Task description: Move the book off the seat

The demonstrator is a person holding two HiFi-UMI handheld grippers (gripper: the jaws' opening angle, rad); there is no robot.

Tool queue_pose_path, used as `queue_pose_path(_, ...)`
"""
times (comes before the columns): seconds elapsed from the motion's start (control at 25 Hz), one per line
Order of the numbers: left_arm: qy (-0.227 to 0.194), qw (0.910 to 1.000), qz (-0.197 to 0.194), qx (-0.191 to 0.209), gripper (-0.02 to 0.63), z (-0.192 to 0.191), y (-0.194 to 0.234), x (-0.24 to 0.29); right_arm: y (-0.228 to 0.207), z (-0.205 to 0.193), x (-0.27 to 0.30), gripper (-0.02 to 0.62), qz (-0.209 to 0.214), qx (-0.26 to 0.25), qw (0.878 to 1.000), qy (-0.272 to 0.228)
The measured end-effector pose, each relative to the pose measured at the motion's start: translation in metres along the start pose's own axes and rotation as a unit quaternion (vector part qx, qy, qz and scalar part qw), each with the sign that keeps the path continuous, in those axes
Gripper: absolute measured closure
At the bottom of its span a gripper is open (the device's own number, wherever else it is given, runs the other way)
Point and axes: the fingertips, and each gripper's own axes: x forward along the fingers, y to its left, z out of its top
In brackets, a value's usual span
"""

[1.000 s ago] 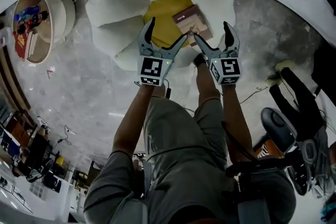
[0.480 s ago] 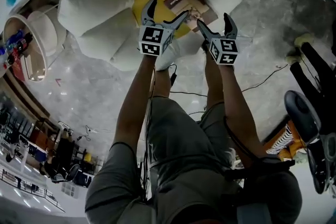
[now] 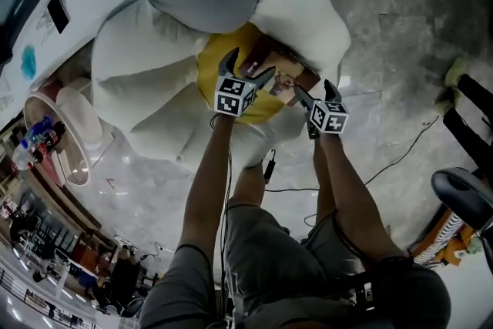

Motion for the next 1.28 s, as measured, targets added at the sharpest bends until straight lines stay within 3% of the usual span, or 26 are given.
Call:
queue_pose_path(0.12, 0.029, 0.9994, -0.011, -0.015, 0.1, -0.016, 0.011, 0.025, -0.003, -0.02, 0.011, 0.104, 0.018, 0.054, 0.998, 0.029)
queue_pose_path(0.24, 0.077, 0.9956, -0.038, -0.038, 0.095, -0.043, 0.003, 0.047, 0.006, -0.045, 0.019, 0.104, 0.046, 0.07, 0.994, 0.068)
queue_pose_path(0.36, 0.144, 0.988, -0.047, 0.028, 0.076, -0.072, -0.009, 0.063, 0.017, -0.05, 0.032, 0.103, 0.061, 0.076, 0.991, 0.09)
queue_pose_path(0.48, 0.178, 0.978, -0.042, 0.1, 0.056, -0.082, -0.012, 0.066, 0.016, -0.049, 0.037, 0.104, 0.054, 0.083, 0.99, 0.1)
queue_pose_path(0.64, 0.191, 0.9751, -0.044, 0.104, 0.055, -0.085, -0.016, 0.058, 0.018, -0.052, 0.03, 0.104, 0.055, 0.037, 0.99, 0.121)
queue_pose_path(0.76, 0.177, 0.979, -0.036, 0.094, 0.055, -0.077, -0.02, 0.048, 0.024, -0.042, 0.02, 0.103, 0.052, 0.017, 0.993, 0.109)
queue_pose_path(1.0, 0.083, 0.9952, -0.01, 0.052, 0.057, -0.007, -0.038, 0.008, 0.04, 0.022, -0.023, 0.104, 0.043, -0.049, 0.996, 0.055)
queue_pose_path(1.16, 0.049, 0.9981, 0.008, 0.036, 0.057, 0.03, -0.048, -0.037, 0.069, 0.066, -0.063, 0.104, 0.047, -0.072, 0.996, 0.015)
queue_pose_path(1.28, -0.002, 0.9995, 0.029, -0.009, 0.058, 0.067, -0.062, -0.087, 0.1, 0.097, -0.105, 0.104, 0.058, -0.1, 0.993, -0.01)
